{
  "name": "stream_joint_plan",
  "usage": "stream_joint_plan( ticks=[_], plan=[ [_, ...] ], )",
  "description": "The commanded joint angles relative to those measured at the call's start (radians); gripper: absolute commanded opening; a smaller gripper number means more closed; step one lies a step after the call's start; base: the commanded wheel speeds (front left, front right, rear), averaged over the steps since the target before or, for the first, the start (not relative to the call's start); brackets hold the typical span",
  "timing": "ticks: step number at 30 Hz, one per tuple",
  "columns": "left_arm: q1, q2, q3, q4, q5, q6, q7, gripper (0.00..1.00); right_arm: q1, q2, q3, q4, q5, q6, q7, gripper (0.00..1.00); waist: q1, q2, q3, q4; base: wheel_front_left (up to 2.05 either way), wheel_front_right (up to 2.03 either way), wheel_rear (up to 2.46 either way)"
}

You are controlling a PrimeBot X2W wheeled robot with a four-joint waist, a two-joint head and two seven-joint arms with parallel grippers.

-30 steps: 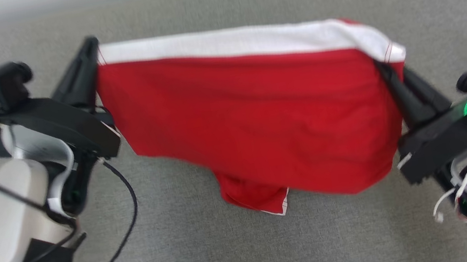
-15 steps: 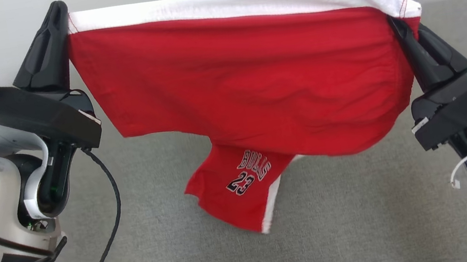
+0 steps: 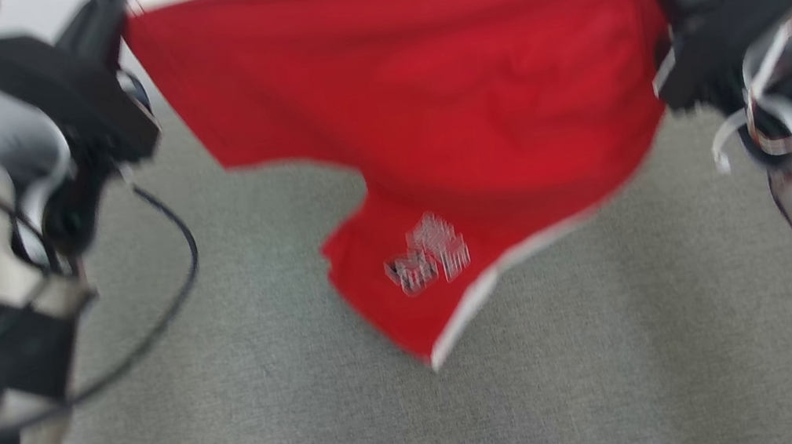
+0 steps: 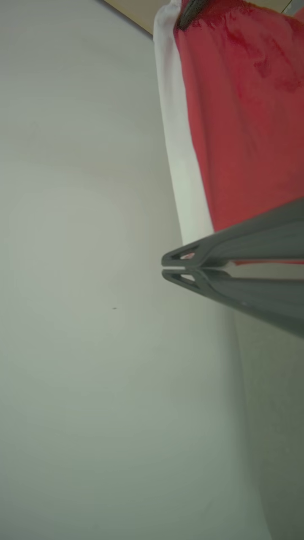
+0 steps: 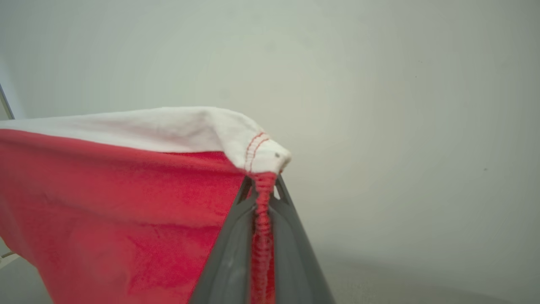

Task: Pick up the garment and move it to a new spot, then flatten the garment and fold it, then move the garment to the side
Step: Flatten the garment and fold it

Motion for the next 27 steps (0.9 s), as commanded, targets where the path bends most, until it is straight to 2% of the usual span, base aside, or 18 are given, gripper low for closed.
stream_joint_plan(
  ticks=[1,9,13,17,21,27],
  plan=[
    [-0.050,-0.003,0.004,0.049,-0.007,-0.008,-0.010,0.00,-0.058,0.005,0.002,0.050,0.015,-0.001,-0.028,0.00,0.0001,0.0001,0.041,-0.009,0.00,0.00,0.00],
    [-0.282,-0.054,0.001,0.335,0.032,-0.043,-0.151,0.00,-0.352,0.051,0.000,0.379,0.035,-0.002,-0.229,0.00,0.0001,0.0001,0.145,0.007,0.00,0.00,0.00],
    [-0.396,-0.065,0.003,0.428,0.062,-0.048,-0.259,0.00,-0.482,0.062,-0.006,0.485,0.019,-0.002,-0.328,0.00,0.0001,0.0001,0.219,0.028,0.00,0.00,0.00],
    [-0.495,-0.070,-0.002,0.488,0.095,-0.045,-0.389,0.00,-0.579,0.072,-0.039,0.530,0.009,-0.002,-0.363,0.00,0.0001,0.0001,0.283,0.047,0.00,0.00,0.00],
    [-0.535,-0.085,-0.015,0.529,0.103,-0.057,-0.434,0.00,-0.611,0.088,-0.043,0.520,-0.020,-0.002,-0.364,0.00,0.0001,0.0001,0.330,0.055,0.00,0.00,0.00],
    [-0.509,-0.124,-0.015,0.615,0.048,-0.080,-0.455,0.00,-0.558,0.100,-0.010,0.506,-0.046,-0.002,-0.365,0.00,0.0001,0.0001,0.386,0.065,0.00,0.00,0.00]
  ],
)
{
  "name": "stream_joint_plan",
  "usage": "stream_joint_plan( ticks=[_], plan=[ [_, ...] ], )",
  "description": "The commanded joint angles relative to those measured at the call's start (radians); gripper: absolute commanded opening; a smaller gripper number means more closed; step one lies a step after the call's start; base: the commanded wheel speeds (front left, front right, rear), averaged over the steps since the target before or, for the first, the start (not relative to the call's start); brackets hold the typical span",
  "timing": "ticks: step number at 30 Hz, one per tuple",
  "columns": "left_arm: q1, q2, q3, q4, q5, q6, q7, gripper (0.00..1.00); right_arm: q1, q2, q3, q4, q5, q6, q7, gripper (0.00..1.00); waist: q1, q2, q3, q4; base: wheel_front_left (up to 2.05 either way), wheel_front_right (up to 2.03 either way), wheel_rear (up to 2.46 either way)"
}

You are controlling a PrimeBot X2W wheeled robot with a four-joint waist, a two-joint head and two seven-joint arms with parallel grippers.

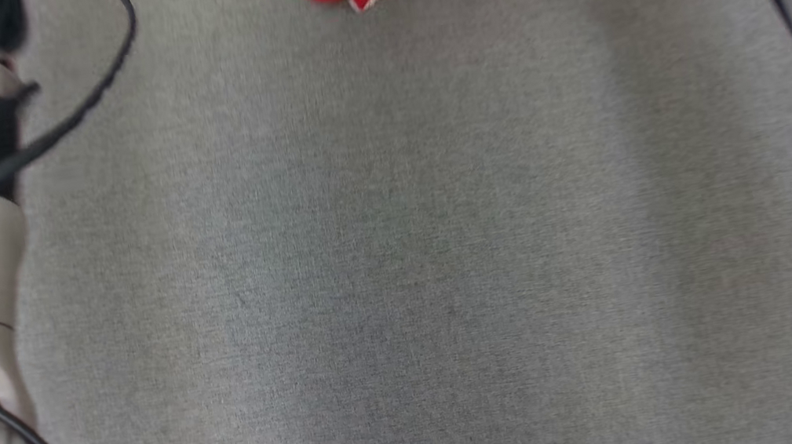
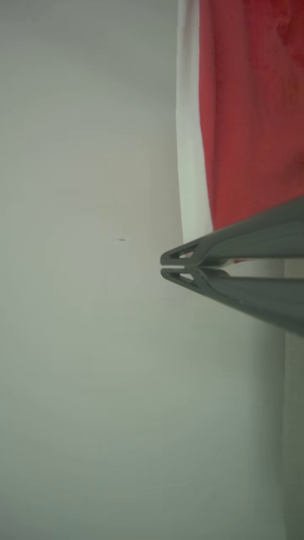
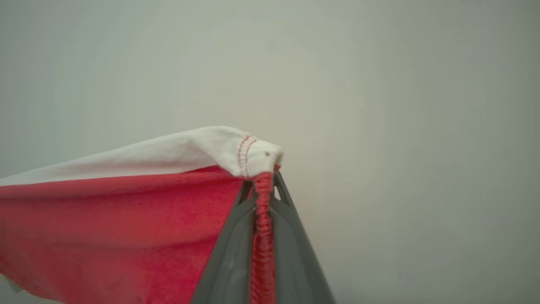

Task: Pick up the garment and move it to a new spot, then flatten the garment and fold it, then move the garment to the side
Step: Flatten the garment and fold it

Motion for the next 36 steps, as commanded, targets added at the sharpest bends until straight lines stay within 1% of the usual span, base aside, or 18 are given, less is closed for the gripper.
stream_joint_plan(
  ticks=[1,5,8,12,15,19,24,27,28,33,34,36],
  plan=[
    [0.015,0.003,0.002,0.008,-0.013,-0.003,-0.004,0.00,0.012,-0.007,0.000,-0.005,0.005,-0.003,-0.006,0.00,-0.0003,-0.0003,0.046,0.019,0.00,0.00,0.00],
    [0.081,-0.020,-0.002,0.045,-0.056,-0.008,0.010,0.00,0.089,-0.011,0.052,-0.033,0.044,-0.003,-0.004,0.00,-0.0003,-0.0003,0.063,0.018,0.00,0.00,0.00],
    [0.144,-0.032,-0.017,0.036,-0.082,-0.005,-0.002,0.00,0.163,-0.012,0.099,-0.077,0.105,-0.003,-0.004,0.00,-0.0003,-0.0003,0.061,0.015,0.00,0.00,0.00],
    [0.243,-0.033,-0.040,-0.019,-0.093,-0.005,-0.030,0.00,0.287,-0.031,0.157,-0.160,0.195,-0.003,-0.004,0.00,-0.0003,-0.0003,0.049,0.009,0.00,0.00,0.00],
    [0.334,-0.022,-0.060,-0.071,-0.086,-0.006,-0.042,0.00,0.392,-0.041,0.205,-0.234,0.269,-0.002,-0.004,0.00,-0.0003,-0.0003,0.036,0.002,0.00,0.00,0.00],
    [0.453,-0.008,-0.073,-0.175,-0.063,-0.005,-0.050,0.00,0.519,-0.088,0.280,-0.319,0.337,-0.002,-0.004,0.00,-0.0003,-0.0003,0.010,-0.002,0.00,0.00,0.00],
    [0.648,0.035,-0.049,-0.390,-0.025,0.041,-0.050,0.00,0.673,-0.138,0.347,-0.422,0.382,-0.002,-0.004,0.00,-0.0003,-0.0003,-0.041,-0.012,0.00,0.00,0.00],
    [0.789,0.067,-0.039,-0.530,-0.013,0.071,-0.050,0.00,0.769,-0.174,0.372,-0.478,0.380,-0.002,-0.004,0.00,-0.0003,-0.0003,-0.085,-0.023,0.00,0.00,0.00],
    [0.890,0.085,-0.039,-0.624,-0.019,0.093,-0.050,0.00,0.838,-0.198,0.373,-0.501,0.368,-0.002,-0.004,0.00,-0.0003,-0.0003,-0.116,-0.026,0.00,0.00,0.00],
    [1.130,0.149,-0.049,-0.838,-0.033,0.167,-0.010,0.00,0.995,-0.229,0.371,-0.540,0.340,-0.002,0.002,0.00,-0.0003,-0.0003,-0.194,-0.035,0.00,0.00,0.00],
    [1.130,0.149,-0.049,-0.838,-0.033,0.167,-0.010,0.00,0.995,-0.229,0.371,-0.540,0.340,-0.002,0.002,0.00,-0.0003,-0.0003,-0.194,-0.035,0.00,0.00,0.00],
    [1.217,0.168,-0.059,-0.917,-0.040,0.197,0.019,0.00,1.057,-0.226,0.361,-0.553,0.324,-0.002,0.003,0.00,-0.0003,-0.0003,-0.225,-0.034,0.00,0.00,0.00]
  ],
)
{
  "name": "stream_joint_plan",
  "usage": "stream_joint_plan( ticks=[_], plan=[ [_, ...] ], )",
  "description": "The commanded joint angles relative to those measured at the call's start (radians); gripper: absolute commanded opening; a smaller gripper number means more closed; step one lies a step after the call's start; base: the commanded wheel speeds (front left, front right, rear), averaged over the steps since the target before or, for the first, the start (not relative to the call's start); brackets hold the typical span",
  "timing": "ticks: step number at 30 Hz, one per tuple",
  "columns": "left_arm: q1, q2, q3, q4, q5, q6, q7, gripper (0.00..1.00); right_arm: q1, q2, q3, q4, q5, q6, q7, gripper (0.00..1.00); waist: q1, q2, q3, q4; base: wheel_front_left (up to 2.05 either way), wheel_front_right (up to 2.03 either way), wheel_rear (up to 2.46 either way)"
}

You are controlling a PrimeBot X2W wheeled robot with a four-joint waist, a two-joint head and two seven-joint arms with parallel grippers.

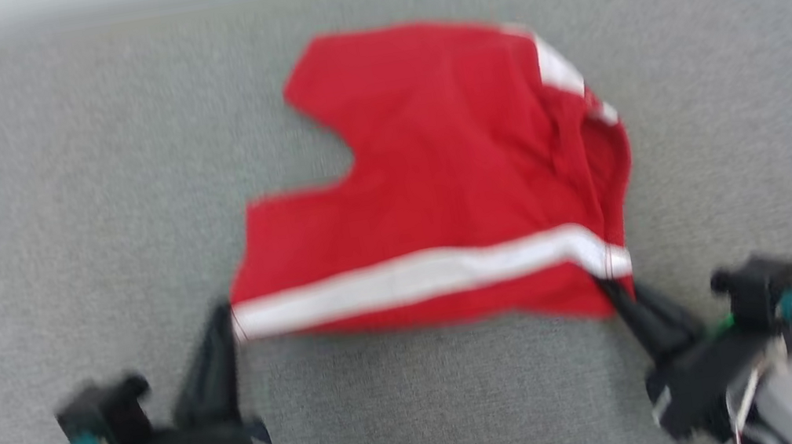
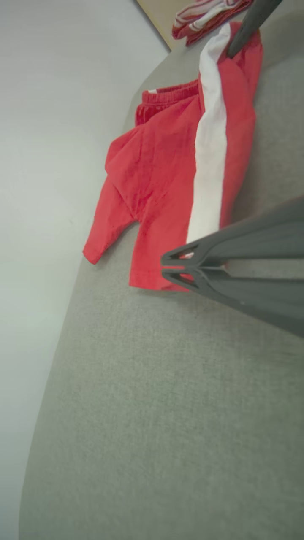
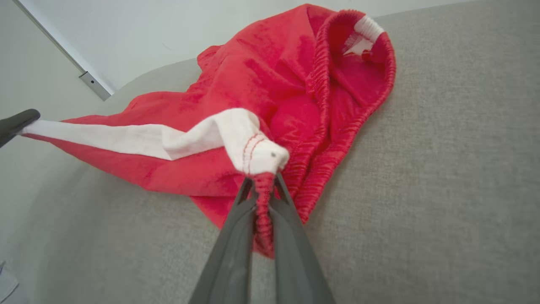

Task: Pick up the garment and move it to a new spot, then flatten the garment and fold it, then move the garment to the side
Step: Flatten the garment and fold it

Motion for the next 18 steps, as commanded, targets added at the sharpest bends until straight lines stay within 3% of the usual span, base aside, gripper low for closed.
stream_joint_plan(
  ticks=[1,9,18],
  plan=[
    [0.044,0.016,-0.004,-0.035,-0.007,0.015,0.016,0.00,0.036,-0.010,-0.003,-0.002,-0.032,0.000,0.006,0.00,0.0003,0.0001,-0.074,-0.009,0.00,0.00,0.00],
    [0.306,0.089,-0.027,-0.269,-0.071,0.114,0.155,0.00,0.260,-0.007,-0.073,-0.106,-0.137,-0.001,0.065,0.00,0.0003,0.0001,-0.176,-0.008,0.00,0.00,0.00],
    [0.448,0.135,-0.023,-0.358,-0.114,0.172,0.218,0.00,0.485,0.011,-0.168,-0.267,-0.220,0.000,0.177,0.00,0.0003,0.0001,-0.234,-0.004,0.00,0.00,0.00]
  ],
)
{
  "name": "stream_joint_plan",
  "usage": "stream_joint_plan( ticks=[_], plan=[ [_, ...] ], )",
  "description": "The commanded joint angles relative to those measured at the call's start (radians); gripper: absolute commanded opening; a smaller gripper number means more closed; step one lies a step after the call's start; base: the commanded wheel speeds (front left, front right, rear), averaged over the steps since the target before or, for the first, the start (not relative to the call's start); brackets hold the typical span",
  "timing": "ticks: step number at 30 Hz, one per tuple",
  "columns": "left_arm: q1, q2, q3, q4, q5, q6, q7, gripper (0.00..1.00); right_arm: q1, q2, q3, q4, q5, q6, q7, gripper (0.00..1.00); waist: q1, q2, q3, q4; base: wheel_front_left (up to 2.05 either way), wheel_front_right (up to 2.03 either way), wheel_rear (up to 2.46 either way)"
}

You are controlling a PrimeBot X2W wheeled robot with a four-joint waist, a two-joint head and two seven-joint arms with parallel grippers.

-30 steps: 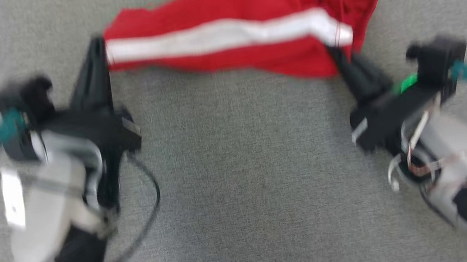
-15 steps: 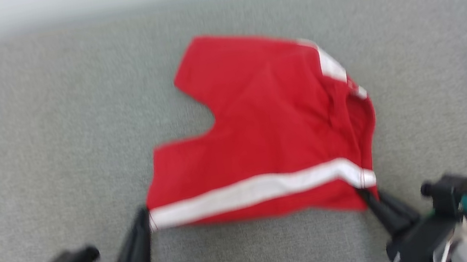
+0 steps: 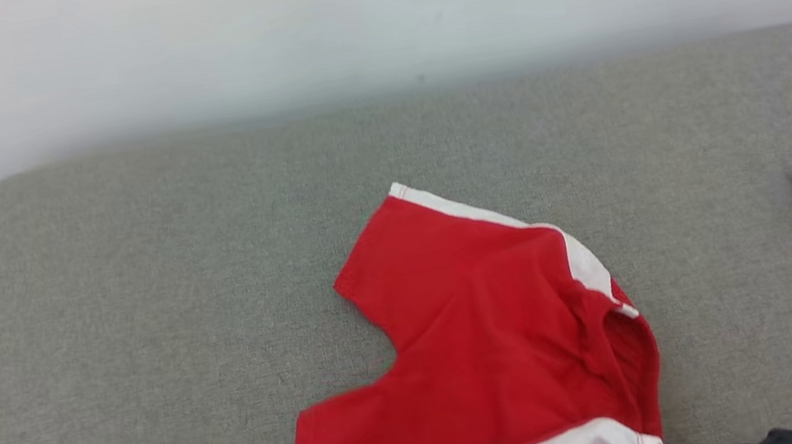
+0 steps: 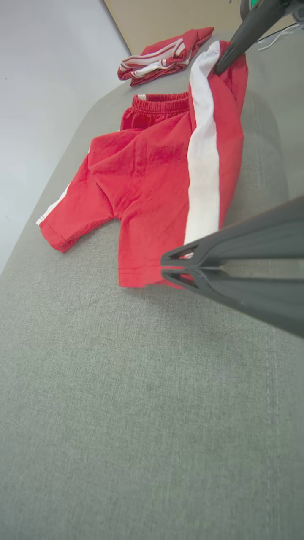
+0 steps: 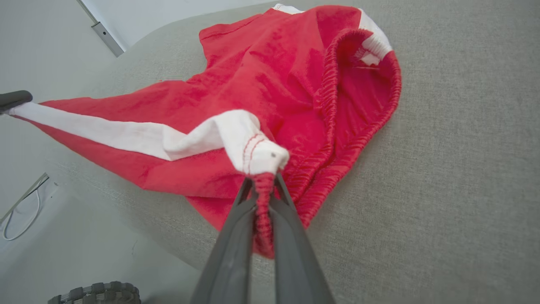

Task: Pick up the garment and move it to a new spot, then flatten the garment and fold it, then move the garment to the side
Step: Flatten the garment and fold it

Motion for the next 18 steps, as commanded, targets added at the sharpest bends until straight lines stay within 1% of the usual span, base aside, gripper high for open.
stream_joint_plan(
  ticks=[1,6,8,11,14,16,18],
  plan=[
    [0.013,0.010,0.004,-0.007,-0.003,0.002,0.002,0.00,0.024,0.006,-0.013,-0.015,-0.013,0.000,0.012,0.00,0.0003,0.0003,-0.014,0.001,0.00,0.00,0.00],
    [-0.006,0.021,0.021,-0.026,-0.005,0.005,-0.004,0.00,0.073,0.038,-0.050,-0.071,-0.030,0.000,0.056,0.00,0.0003,0.0003,-0.013,-0.012,0.00,0.00,0.00],
    [-0.038,0.026,0.029,-0.034,0.004,-0.004,-0.006,0.00,0.078,0.054,-0.065,-0.092,-0.032,0.000,0.073,0.00,0.0003,0.0003,-0.005,-0.021,0.00,0.00,0.00],
    [-0.112,0.032,0.030,-0.029,0.026,-0.028,0.003,0.00,0.067,0.089,-0.094,-0.112,-0.025,0.000,0.091,0.00,0.0003,0.0003,0.013,-0.038,0.00,0.00,0.00],
    [-0.218,0.038,0.018,-0.006,0.050,-0.060,0.027,0.00,0.030,0.139,-0.120,-0.125,-0.012,0.000,0.093,0.00,0.0003,0.0003,0.044,-0.061,0.00,0.00,0.00],
    [-0.310,0.030,0.009,0.026,0.072,-0.085,0.044,0.00,0.002,0.163,-0.129,-0.124,0.001,0.000,0.083,0.00,0.0003,0.0003,0.069,-0.075,0.00,0.00,0.00],
    [-0.402,0.009,0.002,0.071,0.074,-0.116,0.056,0.00,-0.035,0.181,-0.150,-0.109,-0.007,0.000,0.067,0.00,0.0003,0.0003,0.098,-0.090,0.00,0.00,0.00]
  ],
)
